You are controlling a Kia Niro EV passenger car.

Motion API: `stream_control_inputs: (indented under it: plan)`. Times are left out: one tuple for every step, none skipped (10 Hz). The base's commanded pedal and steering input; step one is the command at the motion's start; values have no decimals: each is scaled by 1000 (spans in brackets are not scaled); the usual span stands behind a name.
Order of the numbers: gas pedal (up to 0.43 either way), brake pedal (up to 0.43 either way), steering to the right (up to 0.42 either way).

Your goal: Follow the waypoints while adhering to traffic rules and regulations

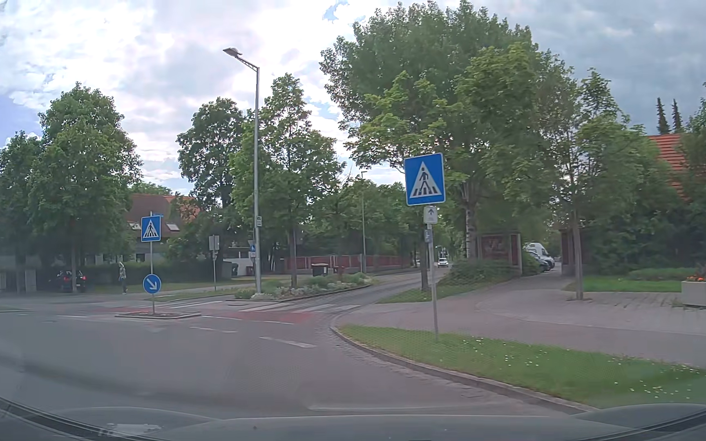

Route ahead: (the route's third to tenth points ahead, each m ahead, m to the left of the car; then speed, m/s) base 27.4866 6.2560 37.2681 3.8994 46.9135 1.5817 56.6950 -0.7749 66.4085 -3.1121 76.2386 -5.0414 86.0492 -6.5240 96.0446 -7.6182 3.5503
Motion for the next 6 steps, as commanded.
stream_control_inputs:
  plan:
    - [20, 18, -329]
    - [20, 18, -322]
    - [20, 18, -321]
    - [20, 18, -320]
    - [20, 18, -314]
    - [28, 18, -307]
